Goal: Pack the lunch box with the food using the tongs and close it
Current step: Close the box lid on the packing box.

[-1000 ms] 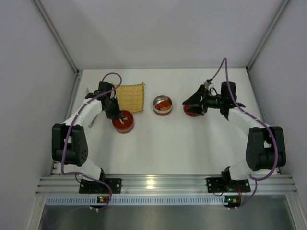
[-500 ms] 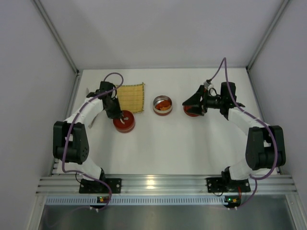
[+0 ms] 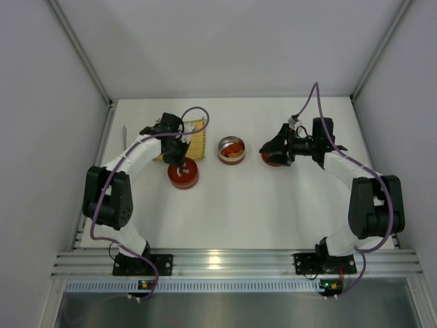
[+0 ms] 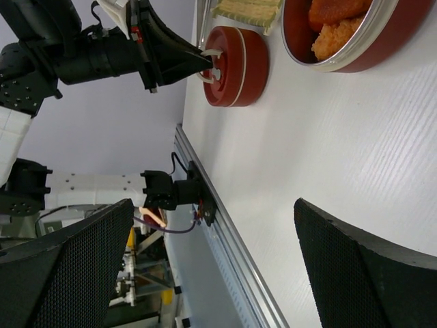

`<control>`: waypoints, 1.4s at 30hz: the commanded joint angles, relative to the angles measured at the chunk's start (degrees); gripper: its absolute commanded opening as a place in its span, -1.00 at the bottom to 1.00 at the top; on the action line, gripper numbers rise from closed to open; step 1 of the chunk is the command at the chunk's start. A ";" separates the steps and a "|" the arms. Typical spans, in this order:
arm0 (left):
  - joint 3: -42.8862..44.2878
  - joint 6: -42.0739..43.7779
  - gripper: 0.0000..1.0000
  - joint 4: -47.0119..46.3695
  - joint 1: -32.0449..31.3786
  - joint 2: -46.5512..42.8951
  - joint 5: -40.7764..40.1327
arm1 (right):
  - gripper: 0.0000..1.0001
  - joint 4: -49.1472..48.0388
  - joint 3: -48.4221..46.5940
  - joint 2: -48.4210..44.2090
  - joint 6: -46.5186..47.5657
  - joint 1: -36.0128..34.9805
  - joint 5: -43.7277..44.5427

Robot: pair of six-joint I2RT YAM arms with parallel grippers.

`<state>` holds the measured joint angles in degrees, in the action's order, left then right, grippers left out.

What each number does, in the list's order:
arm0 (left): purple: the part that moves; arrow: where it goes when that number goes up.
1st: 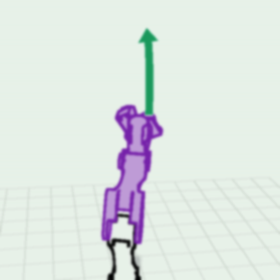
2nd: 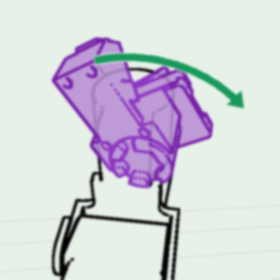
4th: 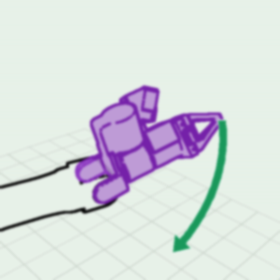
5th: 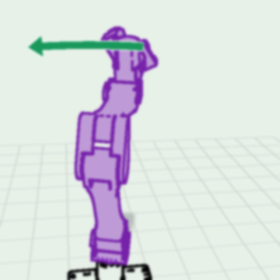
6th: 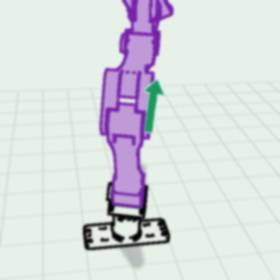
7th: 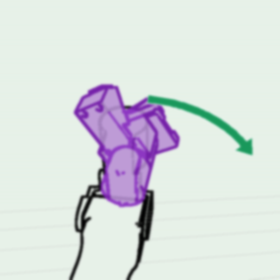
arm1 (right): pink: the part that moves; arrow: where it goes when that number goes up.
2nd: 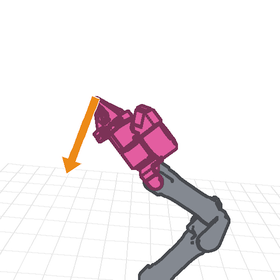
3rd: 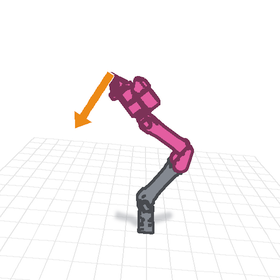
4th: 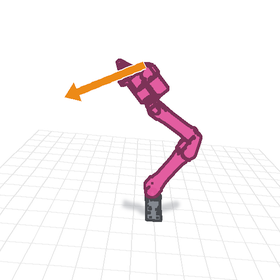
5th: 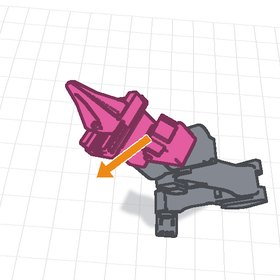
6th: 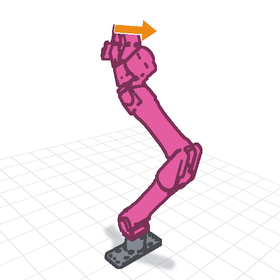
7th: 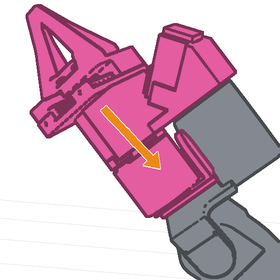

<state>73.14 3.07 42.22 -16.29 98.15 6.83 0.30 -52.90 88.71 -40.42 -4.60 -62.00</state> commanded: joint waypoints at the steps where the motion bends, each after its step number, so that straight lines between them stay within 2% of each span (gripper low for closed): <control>1: -5.81 11.95 -1.00 8.67 -2.33 6.53 1.09 | 0.99 3.83 -3.61 0.41 4.83 0.38 -1.28; 8: -13.80 24.15 -1.00 9.20 -12.60 4.51 0.03 | 0.99 7.17 -4.75 1.03 7.90 0.47 -1.64; 20: -19.53 32.43 -1.00 15.44 -21.66 1.17 0.29 | 0.99 11.57 -5.54 0.94 11.68 0.65 -1.72; 28: -19.88 32.79 -1.00 17.98 -22.55 0.46 2.48 | 0.99 12.10 -5.54 0.77 12.12 0.73 -1.90; 35: -19.00 35.16 -1.00 24.14 -22.82 -2.25 7.05 | 0.99 12.36 -5.54 0.59 12.39 0.73 -2.08; 42: -19.53 37.97 -1.00 28.97 -22.90 -3.93 7.32 | 0.99 11.92 -5.45 0.68 11.69 0.73 -2.08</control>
<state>61.73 40.62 49.25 -38.44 88.58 5.48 11.66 -55.64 89.56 -29.58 -4.58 -62.70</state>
